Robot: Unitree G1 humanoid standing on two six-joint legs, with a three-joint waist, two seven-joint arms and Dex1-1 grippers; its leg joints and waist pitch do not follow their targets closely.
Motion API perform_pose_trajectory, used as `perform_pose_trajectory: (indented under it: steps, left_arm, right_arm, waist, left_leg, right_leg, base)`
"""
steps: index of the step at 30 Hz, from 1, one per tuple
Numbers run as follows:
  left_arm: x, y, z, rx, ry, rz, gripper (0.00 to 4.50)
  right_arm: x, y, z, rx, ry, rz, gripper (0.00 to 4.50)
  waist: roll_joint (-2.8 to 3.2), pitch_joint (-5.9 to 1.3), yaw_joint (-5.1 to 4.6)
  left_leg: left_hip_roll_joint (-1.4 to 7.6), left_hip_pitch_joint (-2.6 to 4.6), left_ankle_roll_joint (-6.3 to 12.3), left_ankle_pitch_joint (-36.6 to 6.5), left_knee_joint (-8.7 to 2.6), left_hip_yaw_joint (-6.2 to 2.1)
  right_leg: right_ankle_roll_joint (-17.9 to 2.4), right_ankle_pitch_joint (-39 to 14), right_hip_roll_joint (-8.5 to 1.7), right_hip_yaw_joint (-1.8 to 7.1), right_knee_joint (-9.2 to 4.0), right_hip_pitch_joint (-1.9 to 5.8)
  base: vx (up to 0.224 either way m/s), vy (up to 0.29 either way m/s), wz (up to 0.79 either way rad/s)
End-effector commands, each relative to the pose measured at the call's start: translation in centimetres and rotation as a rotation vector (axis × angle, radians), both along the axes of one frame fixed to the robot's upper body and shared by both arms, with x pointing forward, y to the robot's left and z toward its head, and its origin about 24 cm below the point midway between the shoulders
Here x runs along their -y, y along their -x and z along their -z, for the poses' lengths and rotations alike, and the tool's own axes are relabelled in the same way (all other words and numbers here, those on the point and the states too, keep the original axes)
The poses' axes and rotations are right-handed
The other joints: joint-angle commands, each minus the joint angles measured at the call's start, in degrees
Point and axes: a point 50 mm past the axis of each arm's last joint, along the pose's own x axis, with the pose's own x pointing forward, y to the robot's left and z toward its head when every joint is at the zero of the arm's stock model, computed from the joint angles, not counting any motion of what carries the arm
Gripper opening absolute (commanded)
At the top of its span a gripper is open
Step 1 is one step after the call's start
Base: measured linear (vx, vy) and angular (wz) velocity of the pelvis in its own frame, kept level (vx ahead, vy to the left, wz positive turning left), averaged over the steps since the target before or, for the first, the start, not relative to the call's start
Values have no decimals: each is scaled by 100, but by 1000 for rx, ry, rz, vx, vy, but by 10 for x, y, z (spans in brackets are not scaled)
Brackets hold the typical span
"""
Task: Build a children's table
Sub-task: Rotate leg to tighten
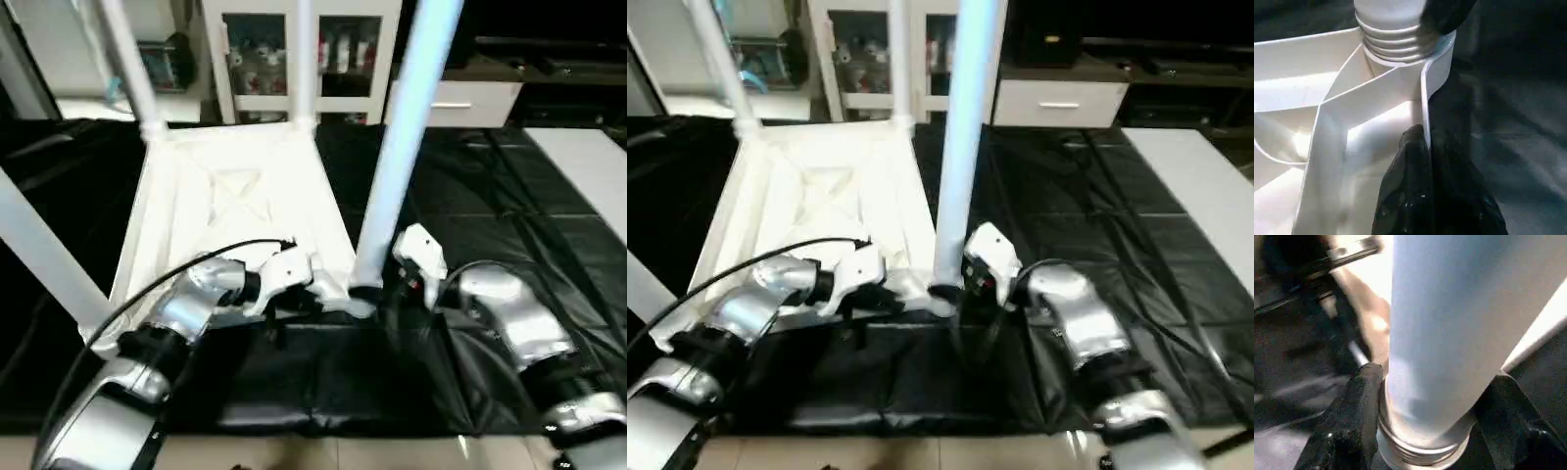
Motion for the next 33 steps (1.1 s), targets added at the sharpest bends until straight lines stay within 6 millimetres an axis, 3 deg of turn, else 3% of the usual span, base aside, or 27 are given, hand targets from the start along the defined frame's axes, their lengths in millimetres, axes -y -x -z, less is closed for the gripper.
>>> perform_pose_trajectory:
  steps: [1,3,5,6,8,10,11,13,14,17,20,21,26,27,28,29,31,33]
  left_arm:
    - [12,7,11,-46,-25,45,0]
    - [15,5,10,-40,-26,40,0]
    - [17,3,9,-25,-30,28,0]
    - [19,1,9,-11,-33,15,0]
    - [20,-1,8,0,-35,-2,0]
    - [23,-3,7,9,-34,-24,0]
    - [24,-4,7,11,-34,-30,0]
    - [25,-8,6,34,-38,-61,0]
    - [26,-9,5,44,-39,-71,0]
    - [26,-13,4,73,-42,-97,0]
    - [26,-13,5,76,-43,-99,0]
    - [25,-12,5,76,-44,-98,0]
    - [20,-10,6,72,-48,-80,0]
    - [17,-11,6,74,-52,-79,0]
    - [17,-11,6,74,-53,-79,0]
    - [12,-10,6,72,-57,-79,0]
    - [10,-10,5,72,-58,-79,0]
    - [6,-10,5,66,-63,-75,0]
  right_arm:
    - [16,-3,18,-58,72,184,242]
    - [10,-7,21,-63,37,301,241]
    - [5,-10,21,-77,2,404,240]
    - [-1,-12,22,-94,-28,495,240]
    - [-7,-13,23,-104,-45,554,240]
    - [-11,-14,24,-109,-56,645,236]
    - [-13,-14,24,-110,-57,683,226]
    - [-16,-15,26,-116,-61,845,222]
    - [-16,-15,26,-120,-58,909,220]
    - [-16,-17,21,-37,1,1071,213]
    - [-20,-19,16,-2,-9,1055,208]
    - [-23,-19,15,-2,-19,1043,207]
    - [-30,-18,-4,113,-95,871,207]
    - [-25,-16,-5,128,-83,854,207]
    - [-25,-16,-5,130,-81,852,239]
    - [-17,-10,-8,149,-70,757,271]
    - [-13,-7,-8,153,-59,722,271]
    - [-7,-3,-8,130,-64,655,292]
  waist:
    - [-59,-219,-60]
    - [-32,-219,-101]
    - [-16,-224,-127]
    - [-36,-230,-190]
    - [-30,-230,-216]
    - [-48,-225,-223]
    - [-30,-216,-233]
    - [-73,-214,-244]
    - [-49,-221,-248]
    - [-66,-229,-266]
    - [-77,-243,-253]
    - [-83,-245,-242]
    - [-114,-271,-191]
    - [-156,-275,-184]
    - [-148,-278,-160]
    - [-178,-289,-126]
    - [-169,-282,-55]
    - [-176,-286,-16]
  left_leg:
    - [106,58,-49,-2288,-498,-121]
    - [105,31,-51,-2307,-526,-153]
    - [106,43,-89,-2366,-538,-161]
    - [97,12,-127,-2372,-555,-180]
    - [100,1,-135,-2403,-563,-192]
    - [100,26,-136,-2470,-559,-187]
    - [91,60,-165,-2552,-556,-181]
    - [93,38,-178,-2541,-569,-187]
    - [80,64,-219,-2542,-568,-181]
    - [77,48,-276,-2472,-583,-190]
    - [69,66,-226,-2397,-577,-174]
    - [72,25,-162,-2227,-580,-171]
    - [75,5,-7,-1723,-543,-128]
    - [72,-11,46,-1550,-533,-113]
    - [71,-15,71,-1465,-530,-118]
    - [74,-11,148,-1301,-510,-105]
    - [85,-12,264,-1088,-490,-95]
    - [78,-14,287,-1048,-487,-86]
  right_leg:
    - [-852,-3007,-281,139,-590,103]
    - [-723,-3105,-281,129,-616,109]
    - [-730,-3061,-281,128,-619,89]
    - [-740,-2929,-265,118,-601,110]
    - [-768,-2830,-270,120,-598,106]
    - [-810,-2766,-267,131,-606,70]
    - [-824,-2813,-262,137,-622,35]
    - [-799,-2817,-269,143,-621,44]
    - [-775,-2848,-271,153,-630,13]
    - [-733,-2646,-258,166,-618,22]
    - [-768,-2364,-245,190,-601,19]
    - [-834,-2087,-247,204,-568,57]
    - [-989,-1404,-250,214,-504,127]
    - [-1019,-1227,-245,214,-488,141]
    - [-1024,-1156,-243,211,-470,164]
    - [-1056,-960,-243,208,-450,176]
    - [-1101,-693,-247,211,-428,189]
    - [-1130,-761,-247,205,-423,196]
  base:
    - [0,0,0]
    - [0,0,0]
    - [0,0,0]
    - [0,0,0]
    - [0,0,0]
    - [0,0,0]
    - [0,0,0]
    - [0,0,0]
    - [0,0,0]
    - [0,0,0]
    - [0,0,0]
    - [0,0,0]
    - [0,0,0]
    - [0,0,0]
    - [0,0,0]
    - [0,0,0]
    - [0,0,0]
    - [0,0,0]
